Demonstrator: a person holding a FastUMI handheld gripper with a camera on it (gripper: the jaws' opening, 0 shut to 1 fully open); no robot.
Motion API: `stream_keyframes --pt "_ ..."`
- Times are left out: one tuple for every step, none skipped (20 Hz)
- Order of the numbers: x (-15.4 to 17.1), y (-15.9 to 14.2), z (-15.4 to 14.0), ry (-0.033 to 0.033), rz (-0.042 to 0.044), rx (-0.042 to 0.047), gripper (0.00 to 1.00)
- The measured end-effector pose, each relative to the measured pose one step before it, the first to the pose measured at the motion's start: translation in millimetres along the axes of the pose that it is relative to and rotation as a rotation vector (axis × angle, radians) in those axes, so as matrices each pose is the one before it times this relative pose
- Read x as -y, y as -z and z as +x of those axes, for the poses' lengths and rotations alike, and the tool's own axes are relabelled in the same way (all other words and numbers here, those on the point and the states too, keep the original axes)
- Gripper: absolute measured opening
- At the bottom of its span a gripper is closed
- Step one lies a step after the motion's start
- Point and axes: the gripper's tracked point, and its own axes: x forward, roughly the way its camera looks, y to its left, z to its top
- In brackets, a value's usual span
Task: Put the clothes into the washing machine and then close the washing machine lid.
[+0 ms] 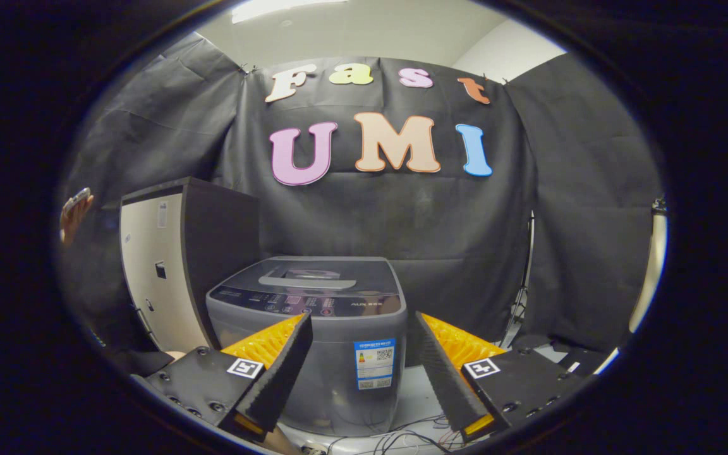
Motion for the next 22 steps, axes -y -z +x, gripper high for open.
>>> stream_keyframes --pt "-0.10 -0.34 0.24 0.00001 -0.00004 0.00009 0.99" --pt "-0.14 -0.33 0.01 -0.00001 0.00008 -0.00003 0.99" --pt "0.26 0.53 -0.25 0.00009 -0.00003 0.00005 0.99" --pt "-0.15 -0.22 0.18 0.00005 -0.00010 0.00013 0.99" --pt "0.39 0.62 -0.14 0.00004 -0.00013 0.00021 0.99" --pt "0.01 -0.61 -0.28 0.00006 0.00005 0.00015 0.99" --pt "-0.41 0.73 -0.30 -0.00003 -0.00007 0.00000 0.99" --pt "0.06 -0.32 0.04 0.00005 0.00003 -0.00014 0.99" --pt "0.25 0.13 0.42 0.00013 0.00004 0.00020 0.99" --pt "-0.05 -0.08 0.49 0.00005 -0.00007 0.00035 0.99" --pt "-0.23 -0.17 -0.55 0.00012 0.00000 0.00041 0.99" --pt "0.19 -0.26 0.57 -0.00016 0.00002 0.00000 0.99" --pt "-0.20 0.64 0.13 -0.00025 0.00006 -0.00050 0.99" --pt "-0.17 0.12 0.40 0.00007 0.00000 -0.00007 0.99" --pt "0.13 0.09 -0.02 0.00013 -0.00022 0.00101 0.99" --pt "-0.05 -0.70 -0.25 0.00021 -0.00012 0.00124 0.99" --pt "0.24 0.81 0.16 0.00013 0.00014 0.00060 0.99" --pt "-0.22 0.16 0.75 0.00026 0.00007 -0.00129 0.99" --pt "0.01 0.98 0.60 -0.00008 -0.00025 -0.00103 0.99" --pt "-0.13 -0.77 0.68 0.00004 0.00005 0.00068 0.99" --pt "0.05 0.76 0.09 0.00024 0.00029 0.00087 0.99" --pt "-0.40 -0.02 0.45 0.00000 -0.00027 0.00018 0.99"
